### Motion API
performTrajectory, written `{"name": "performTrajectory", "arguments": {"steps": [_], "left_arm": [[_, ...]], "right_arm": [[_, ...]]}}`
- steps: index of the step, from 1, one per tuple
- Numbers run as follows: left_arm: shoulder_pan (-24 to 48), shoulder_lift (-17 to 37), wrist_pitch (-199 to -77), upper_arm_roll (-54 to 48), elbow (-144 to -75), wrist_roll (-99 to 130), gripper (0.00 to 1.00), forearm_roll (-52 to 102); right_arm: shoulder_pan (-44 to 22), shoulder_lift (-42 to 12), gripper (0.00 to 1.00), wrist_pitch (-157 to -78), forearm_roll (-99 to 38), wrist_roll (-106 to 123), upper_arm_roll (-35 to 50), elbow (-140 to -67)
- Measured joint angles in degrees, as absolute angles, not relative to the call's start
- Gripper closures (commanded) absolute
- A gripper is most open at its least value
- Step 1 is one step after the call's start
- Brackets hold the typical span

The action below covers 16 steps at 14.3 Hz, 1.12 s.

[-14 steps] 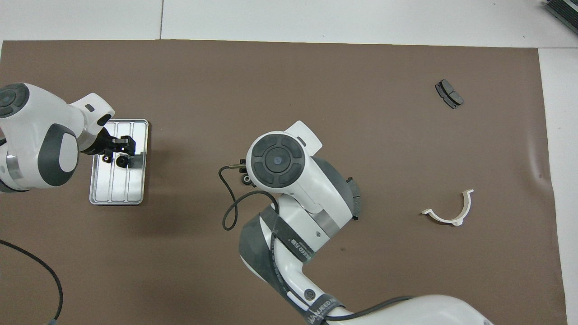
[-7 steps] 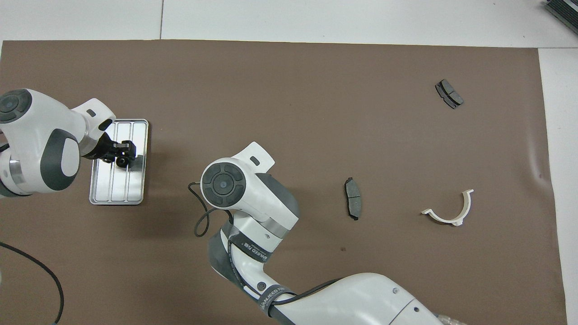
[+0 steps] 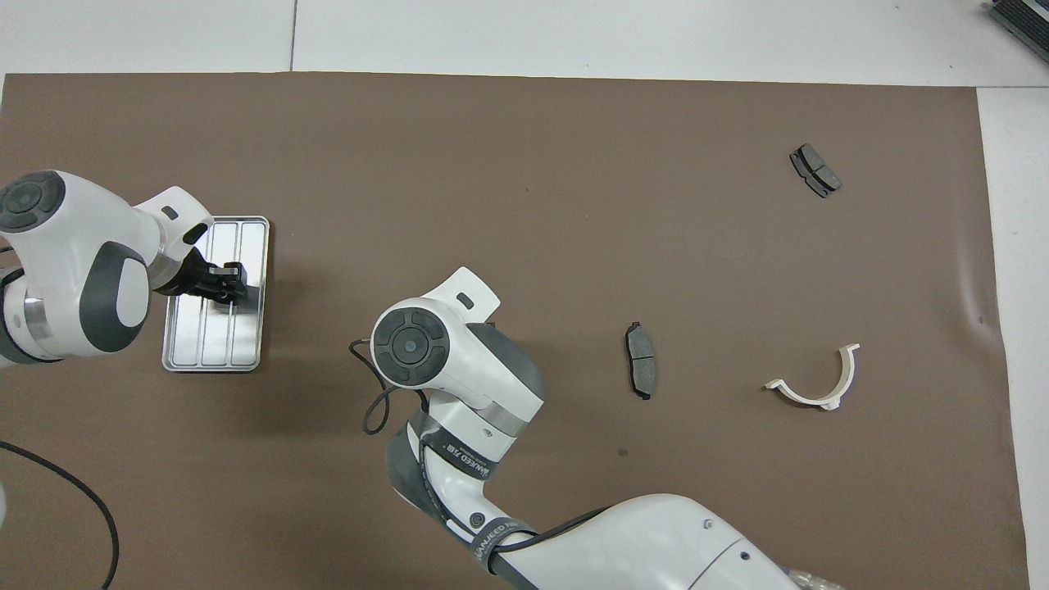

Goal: Place bearing gear from tray to pile
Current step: 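Grasp the gear with the right gripper while the left gripper grasps another gear, then release the gear mid-table with the left gripper while the right gripper carries its gear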

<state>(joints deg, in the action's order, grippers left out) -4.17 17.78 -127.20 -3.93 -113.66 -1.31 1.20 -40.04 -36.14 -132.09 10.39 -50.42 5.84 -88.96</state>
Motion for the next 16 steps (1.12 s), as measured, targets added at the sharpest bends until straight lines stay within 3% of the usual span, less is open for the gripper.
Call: {"name": "performTrajectory", "arguments": {"steps": [2,5,6,9,10,12,14,15,16], "left_arm": [[-4.17,17.63,-127.20,-3.94,-113.64,-1.32,0.87,1.20],[-4.14,17.33,-126.59,-4.20,-112.29,-1.32,1.00,1.21],[-4.09,17.32,-125.49,-4.44,-110.90,-1.29,1.00,1.25],[-2.53,17.32,-122.62,-5.07,-106.54,1.13,1.00,2.14],[-1.06,17.33,-122.60,-5.13,-105.86,3.07,1.00,2.20],[2.79,17.42,-122.61,-5.26,-105.49,7.54,1.00,2.22],[6.81,17.59,-122.94,-5.32,-105.52,11.85,1.00,2.23],[8.58,17.76,-123.54,-5.35,-105.59,13.89,1.00,2.24],[10.21,17.99,-124.68,-5.37,-105.77,15.86,1.00,2.24]], "right_arm": [[-40.01,-36.14,0.19,-133.69,10.48,-50.42,5.60,-90.27],[-40.01,-36.12,0.43,-133.82,11.03,-50.42,5.52,-90.60],[-39.98,-35.99,0.51,-133.82,11.69,-50.42,5.50,-90.59],[-39.79,-35.77,0.56,-134.03,13.04,-50.42,5.49,-90.46],[-39.76,-35.77,0.62,-134.07,13.30,-50.42,5.49,-90.46],[-39.79,-35.77,0.63,-134.09,13.68,-50.42,5.49,-90.46],[-39.86,-35.77,0.94,-134.09,14.08,-50.42,5.49,-90.46],[-39.88,-35.77,1.00,-134.09,14.24,-50.42,5.49,-90.46],[-39.87,-35.77,1.00,-134.09,14.48,-50.42,5.46,-90.44]]}}
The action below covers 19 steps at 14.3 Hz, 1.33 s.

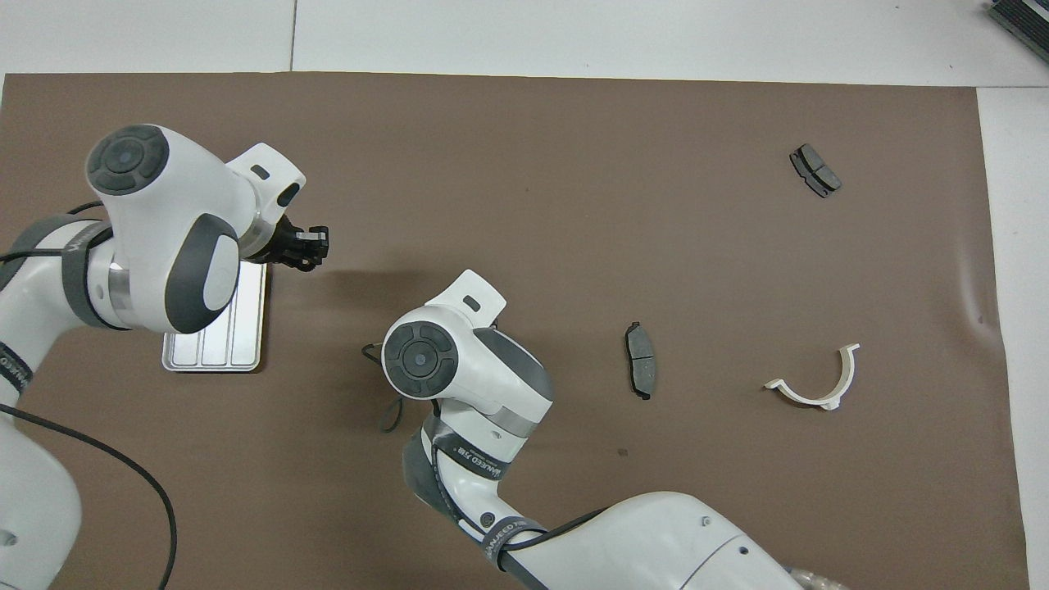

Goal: Place bearing gear from tray to pile
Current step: 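Release the gear mid-table with the left gripper while the right gripper carries its gear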

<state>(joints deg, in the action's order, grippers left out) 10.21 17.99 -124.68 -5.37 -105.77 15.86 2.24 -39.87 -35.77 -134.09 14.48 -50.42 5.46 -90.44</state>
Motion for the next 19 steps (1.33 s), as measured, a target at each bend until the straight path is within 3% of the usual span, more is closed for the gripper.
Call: {"name": "performTrajectory", "arguments": {"steps": [3,6,10,13,14,15,19], "left_arm": [[14.67,18.47,-126.88,-5.47,-106.27,21.41,1.00,2.24],[18.55,18.56,-128.24,-5.53,-106.33,24.63,1.00,2.24],[22.48,18.66,-132.03,-5.53,-108.25,24.88,1.00,2.24],[26.51,18.87,-134.18,-5.53,-111.23,26.08,1.00,2.25],[27.70,18.91,-134.48,-5.54,-112.05,26.48,0.55,2.25],[28.55,18.92,-134.69,-5.54,-112.64,26.67,0.03,2.25],[29.45,18.91,-135.26,-5.24,-112.91,26.69,0.00,2.24]], "right_arm": [[-39.25,-35.39,1.00,-134.16,16.02,-50.47,4.24,-90.23],[-34.04,-33.07,1.00,-134.52,16.42,-49.84,3.42,-91.17],[-23.78,-25.77,1.00,-144.76,16.59,-43.92,3.35,-102.61],[-17.93,-20.15,1.00,-146.32,16.61,-38.87,3.38,-110.24],[-16.07,-18.97,1.00,-146.33,16.61,-37.01,3.41,-111.75],[-14.16,-18.18,1.00,-146.33,16.61,-34.96,3.42,-112.99],[-6.61,-15.72,1.00,-146.44,16.60,-25.25,3.46,-118.71]]}}
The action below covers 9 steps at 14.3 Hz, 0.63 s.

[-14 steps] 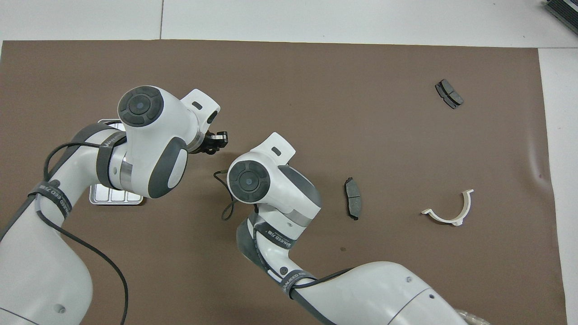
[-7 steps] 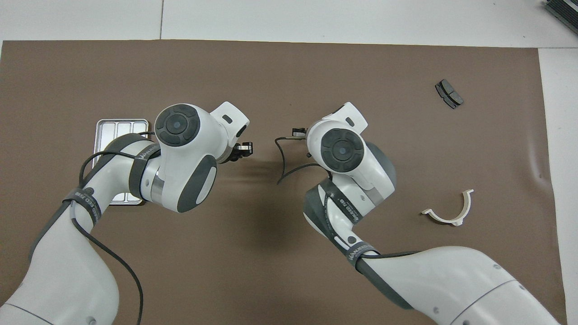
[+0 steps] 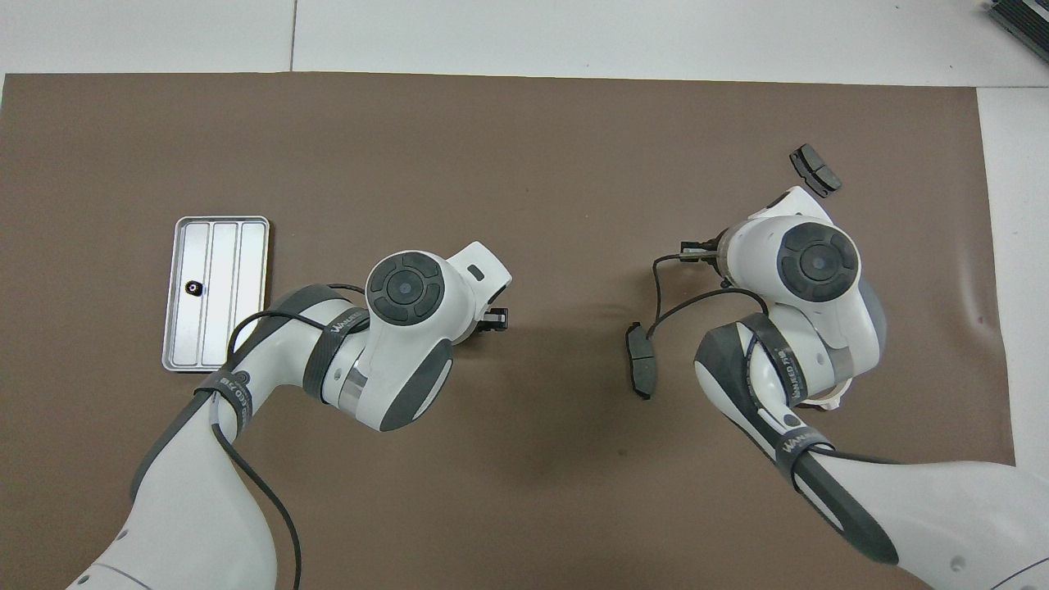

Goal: Place bearing gear from tray to pile
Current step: 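Release the gear mid-table with the left gripper while the right gripper carries its gear, then set the gear down with the right gripper while the left gripper reaches the tray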

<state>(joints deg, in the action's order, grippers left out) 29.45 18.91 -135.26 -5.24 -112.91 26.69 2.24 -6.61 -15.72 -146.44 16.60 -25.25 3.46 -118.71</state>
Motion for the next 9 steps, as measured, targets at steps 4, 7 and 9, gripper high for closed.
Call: {"name": "performTrajectory", "arguments": {"steps": [4,7,9], "left_arm": [[26.82,18.69,-135.15,-4.06,-110.31,26.43,0.00,2.24],[19.80,18.24,-132.32,-3.74,-107.75,21.49,0.00,2.22],[14.01,17.86,-129.76,-3.61,-106.72,16.27,0.00,2.21]], "right_arm": [[-0.08,-13.51,1.00,-146.48,15.97,-13.23,3.50,-122.51],[5.00,-13.45,1.00,-146.50,12.18,-5.53,3.49,-123.27],[6.59,-13.77,0.86,-146.51,8.64,-2.82,3.48,-123.38]]}}
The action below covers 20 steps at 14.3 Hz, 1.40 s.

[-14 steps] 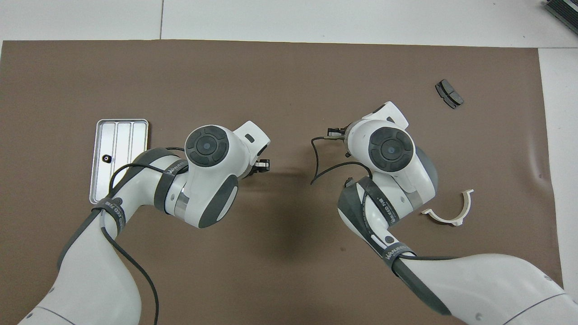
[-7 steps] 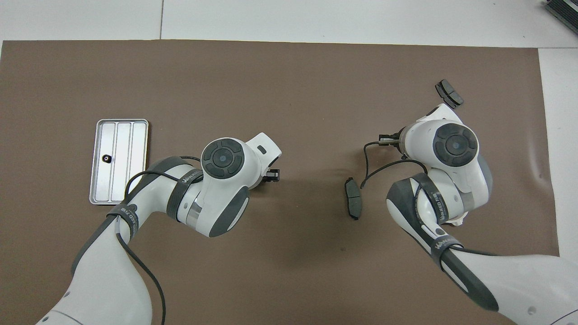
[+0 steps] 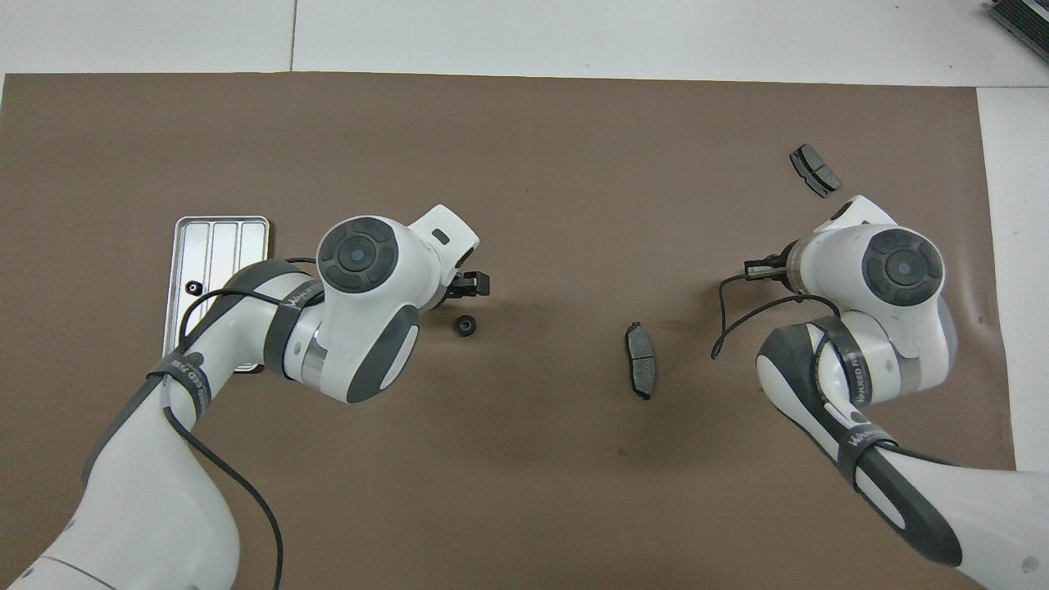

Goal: Place bearing gear from tray to pile
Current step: 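Set the gear down with the right gripper while the left gripper reaches the tray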

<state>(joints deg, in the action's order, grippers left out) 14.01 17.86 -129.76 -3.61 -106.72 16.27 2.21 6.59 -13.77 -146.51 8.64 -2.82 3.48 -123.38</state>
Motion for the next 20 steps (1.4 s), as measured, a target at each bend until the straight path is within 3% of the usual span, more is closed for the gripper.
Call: {"name": "performTrajectory", "arguments": {"steps": [1,2,8,9,14,20], "left_arm": [[11.37,17.68,-128.94,-3.57,-106.63,13.36,0.00,2.21],[8.57,17.52,-128.15,-3.53,-106.64,10.05,0.00,2.21],[-0.86,17.07,-126.30,-3.44,-108.84,2.91,0.00,2.21],[-1.69,16.89,-126.37,-3.42,-109.62,2.63,0.04,2.21],[-5.43,15.49,-130.56,-3.41,-114.96,0.61,0.21,2.19],[-6.79,15.20,-132.84,-3.42,-116.97,-0.10,0.36,2.18]], "right_arm": [[7.08,-14.00,0.50,-146.60,7.95,-2.63,3.48,-123.35],[7.40,-14.15,0.00,-146.76,7.85,-2.63,3.48,-123.20],[6.49,-13.44,0.00,-146.41,7.80,-2.64,4.72,-120.98],[5.45,-13.03,0.00,-145.76,7.75,-2.86,5.06,-120.37],[-5.45,-12.41,0.00,-138.54,7.40,-13.37,5.68,-113.87],[-19.34,-13.47,0.00,-137.86,6.85,-30.09,5.86,-110.80]]}}
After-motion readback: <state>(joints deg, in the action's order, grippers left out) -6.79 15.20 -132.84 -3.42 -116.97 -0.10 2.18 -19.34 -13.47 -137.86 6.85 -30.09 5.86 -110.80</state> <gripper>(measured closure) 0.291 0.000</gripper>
